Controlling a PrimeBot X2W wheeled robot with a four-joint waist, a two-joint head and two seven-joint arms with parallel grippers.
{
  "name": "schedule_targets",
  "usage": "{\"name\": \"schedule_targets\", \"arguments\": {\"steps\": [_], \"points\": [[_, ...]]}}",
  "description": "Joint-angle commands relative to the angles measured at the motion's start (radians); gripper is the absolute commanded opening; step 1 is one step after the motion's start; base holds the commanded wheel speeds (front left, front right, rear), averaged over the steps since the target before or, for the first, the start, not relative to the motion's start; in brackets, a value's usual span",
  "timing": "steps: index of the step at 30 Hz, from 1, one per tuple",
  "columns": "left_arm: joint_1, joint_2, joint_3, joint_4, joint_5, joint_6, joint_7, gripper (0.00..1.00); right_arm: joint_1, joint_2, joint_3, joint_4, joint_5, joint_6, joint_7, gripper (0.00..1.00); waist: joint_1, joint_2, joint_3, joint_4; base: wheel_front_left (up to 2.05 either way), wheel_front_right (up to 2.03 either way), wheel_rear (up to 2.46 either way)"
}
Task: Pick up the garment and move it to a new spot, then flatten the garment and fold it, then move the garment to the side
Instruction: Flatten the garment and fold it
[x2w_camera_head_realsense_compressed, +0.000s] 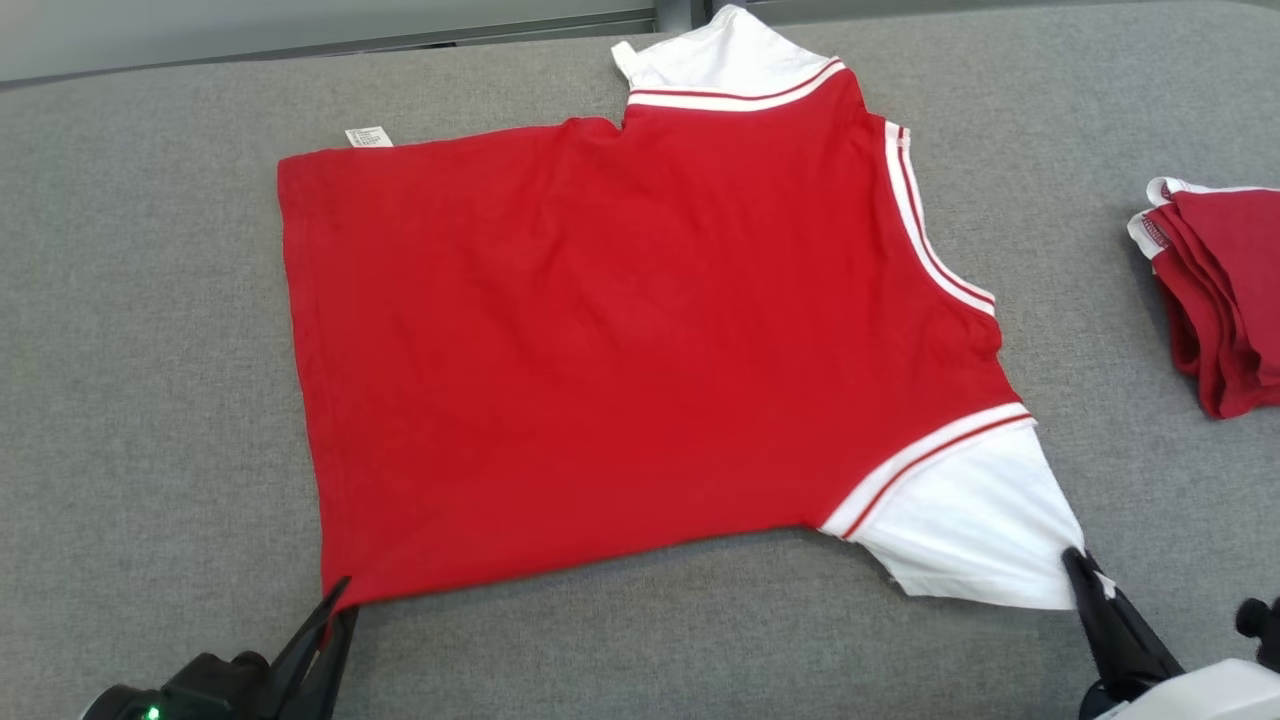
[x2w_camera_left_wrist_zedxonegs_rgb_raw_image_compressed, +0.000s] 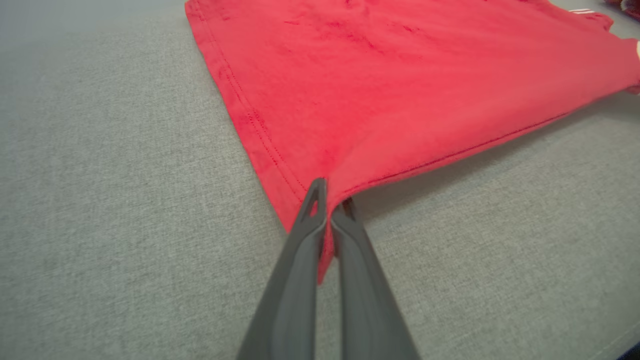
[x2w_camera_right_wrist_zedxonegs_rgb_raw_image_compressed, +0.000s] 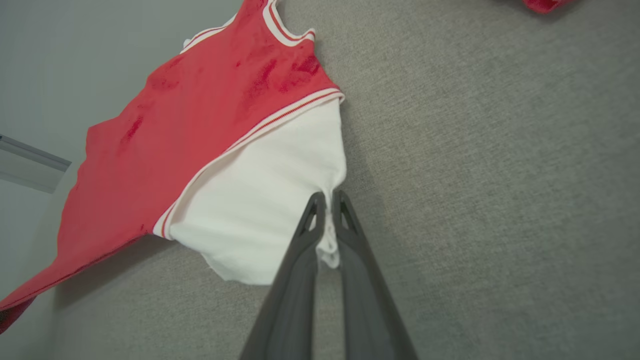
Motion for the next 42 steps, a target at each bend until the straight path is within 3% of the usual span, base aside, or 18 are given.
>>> {"name": "schedule_targets", "arguments": {"steps": [1,6,12,18,25,35,36,37,38,40,41,42], "points": [[0.01,0.003,0.005,-0.005,0.0,0.008,0.001,0.0,-0.001,-0.003,-0.013,-0.007,0.007,-0.001,-0.011,0.0,0.0002,0.0073,0.013,0.008,0.0,0.0,0.0],[0.004,0.046,0.039,-0.084,-0.034,0.009,0.026,0.0,-0.043,-0.022,-0.028,-0.067,0.063,-0.001,-0.021,0.0,0.0002,0.0073,0.075,0.006,0.0,0.0,0.0],[-0.066,0.108,0.1,-0.231,-0.143,-0.041,0.131,0.0,-0.238,-0.018,-0.096,-0.129,0.143,-0.001,0.05,0.0,0.0002,0.0073,0.155,0.011,0.0,0.0,0.0],[-0.189,0.175,0.134,-0.263,-0.225,-0.09,0.279,0.0,-0.511,0.006,-0.103,-0.054,0.078,-0.001,0.178,0.0,0.0002,0.0073,0.208,0.019,0.0,0.0,0.0],[-0.422,0.126,0.09,-0.155,-0.276,-0.17,0.447,0.0,-0.74,0.026,-0.087,0.101,-0.065,-0.001,0.253,0.0,0.0002,0.0073,0.23,0.063,0.0,0.0,0.0],[-0.608,0.03,-0.001,0.095,-0.209,-0.238,0.475,0.0,-0.783,0.023,-0.06,0.181,-0.134,-0.001,0.315,0.0,0.0002,0.0073,0.232,0.067,0.0,0.0,0.0],[-0.616,0.029,-0.003,0.107,-0.204,-0.243,0.466,0.0,-0.781,0.023,-0.057,0.177,-0.134,-0.001,0.318,0.09,0.0002,0.0073,0.231,0.063,0.0,0.0,0.0],[-0.626,0.025,-0.004,0.116,-0.194,-0.244,0.45,0.21,-0.776,0.019,-0.051,0.172,-0.137,-0.001,0.324,0.46,0.0002,0.0073,0.231,0.061,0.0,0.0,0.0],[-0.634,0.019,-0.007,0.122,-0.185,-0.252,0.427,0.38,-0.767,0.014,-0.042,0.168,-0.134,-0.001,0.334,0.96,0.0002,0.0073,0.229,0.06,0.0,0.0,0.0],[-0.637,0.012,-0.014,0.145,-0.176,-0.258,0.397,0.57,-0.756,-0.001,-0.04,0.157,-0.142,-0.001,0.34,1.0,0.0002,0.0073,0.226,0.056,0.0,0.0,0.0],[-0.637,0.012,-0.014,0.145,-0.176,-0.258,0.397,0.57,-0.756,-0.001,-0.04,0.157,-0.142,-0.001,0.34,1.0,0.0002,0.0073,0.226,0.056,0.0,0.0,0.0],[-0.641,0.008,-0.018,0.157,-0.174,-0.26,0.386,0.87,-0.752,-0.005,-0.039,0.153,-0.148,0.0,0.34,1.0,0.0002,0.0073,0.223,0.054,0.0,0.0,0.0]]}}
